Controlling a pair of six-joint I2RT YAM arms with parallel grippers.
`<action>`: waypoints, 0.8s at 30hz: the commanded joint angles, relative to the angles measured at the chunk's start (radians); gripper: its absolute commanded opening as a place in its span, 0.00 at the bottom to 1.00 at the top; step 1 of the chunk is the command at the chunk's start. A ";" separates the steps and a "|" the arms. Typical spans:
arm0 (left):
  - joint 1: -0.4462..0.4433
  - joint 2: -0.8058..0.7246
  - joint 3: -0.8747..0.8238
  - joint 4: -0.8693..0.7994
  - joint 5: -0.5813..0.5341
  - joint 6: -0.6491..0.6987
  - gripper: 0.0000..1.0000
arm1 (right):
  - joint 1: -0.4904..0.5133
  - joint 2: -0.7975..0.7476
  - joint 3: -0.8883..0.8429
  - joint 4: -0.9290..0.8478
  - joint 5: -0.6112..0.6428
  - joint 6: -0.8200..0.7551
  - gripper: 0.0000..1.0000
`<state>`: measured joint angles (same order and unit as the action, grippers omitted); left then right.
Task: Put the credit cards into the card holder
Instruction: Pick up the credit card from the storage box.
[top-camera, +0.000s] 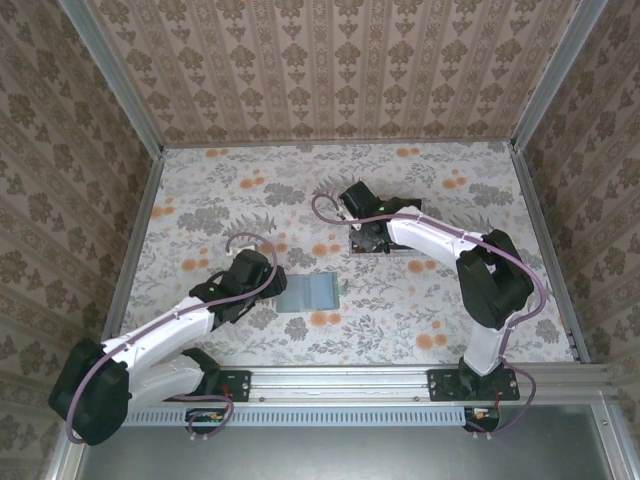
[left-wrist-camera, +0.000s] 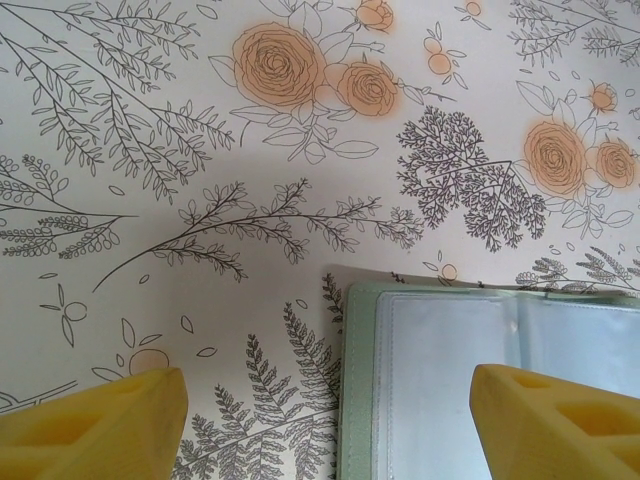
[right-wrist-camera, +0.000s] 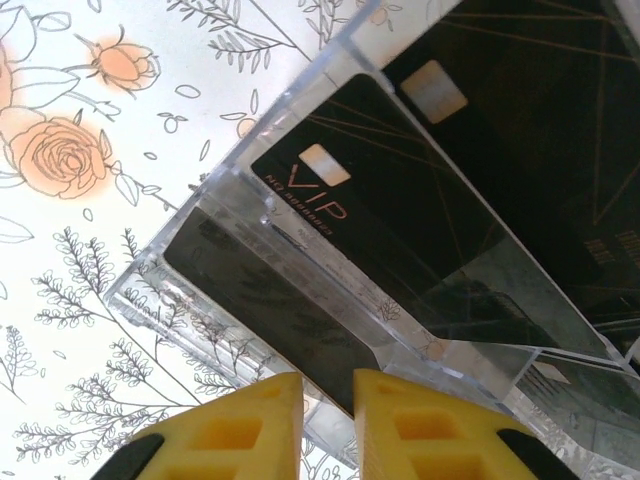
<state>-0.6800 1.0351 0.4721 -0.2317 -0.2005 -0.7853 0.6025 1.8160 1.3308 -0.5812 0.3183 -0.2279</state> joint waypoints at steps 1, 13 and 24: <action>-0.006 0.008 0.002 0.011 0.011 -0.005 0.77 | 0.015 0.031 0.017 -0.025 -0.003 -0.042 0.16; -0.006 0.008 0.000 0.014 0.014 -0.005 0.77 | 0.050 -0.011 -0.009 0.013 0.046 -0.124 0.05; -0.008 0.018 0.005 0.022 0.015 -0.006 0.77 | 0.073 -0.102 -0.012 0.041 0.088 -0.203 0.00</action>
<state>-0.6811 1.0481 0.4721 -0.2295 -0.1932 -0.7853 0.6693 1.7756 1.3270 -0.5491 0.3759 -0.3988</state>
